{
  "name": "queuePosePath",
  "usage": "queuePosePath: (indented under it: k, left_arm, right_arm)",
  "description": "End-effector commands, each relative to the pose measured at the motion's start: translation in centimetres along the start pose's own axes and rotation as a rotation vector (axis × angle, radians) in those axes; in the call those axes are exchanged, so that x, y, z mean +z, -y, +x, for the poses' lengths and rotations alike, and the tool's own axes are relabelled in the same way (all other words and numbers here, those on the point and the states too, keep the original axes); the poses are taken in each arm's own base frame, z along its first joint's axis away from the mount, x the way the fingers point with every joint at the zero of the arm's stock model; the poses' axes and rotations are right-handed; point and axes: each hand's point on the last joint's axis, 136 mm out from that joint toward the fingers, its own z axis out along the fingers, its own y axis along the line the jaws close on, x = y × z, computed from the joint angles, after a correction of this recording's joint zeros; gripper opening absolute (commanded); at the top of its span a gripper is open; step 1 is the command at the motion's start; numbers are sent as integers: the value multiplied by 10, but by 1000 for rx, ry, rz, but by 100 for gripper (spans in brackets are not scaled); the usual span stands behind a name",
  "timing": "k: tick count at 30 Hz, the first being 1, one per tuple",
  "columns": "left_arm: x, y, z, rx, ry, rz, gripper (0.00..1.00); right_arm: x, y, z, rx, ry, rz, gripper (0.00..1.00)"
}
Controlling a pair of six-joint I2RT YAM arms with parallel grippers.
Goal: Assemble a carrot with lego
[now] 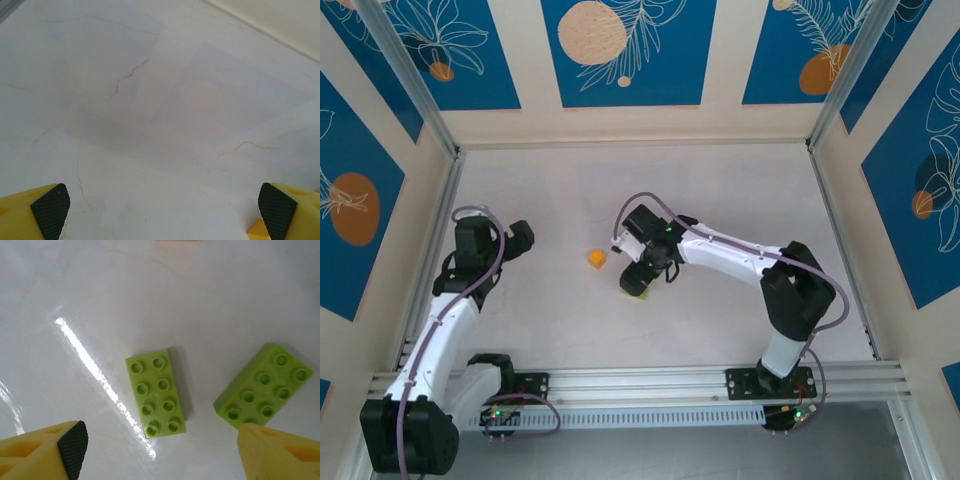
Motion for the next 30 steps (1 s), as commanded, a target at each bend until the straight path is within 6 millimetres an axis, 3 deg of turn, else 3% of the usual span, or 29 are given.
queuePosePath:
  k: [1,11,18,30]
  left_arm:
    - [-2,3,11,-53,-23,37,99]
    - [11,-12,38,-83,-74,3,99]
    - [16,-12,41,-80,-92,-1,99]
    - [13,-12,40,-78,-82,1,99]
  right_arm:
    - [7,-12,5,-63,-63,-44,79]
    - [47,-14,6,-131,-193,-19,67]
    - [53,-8,3,-142,-207,4,58]
    - [59,-5,19,-161,-253,-4,55]
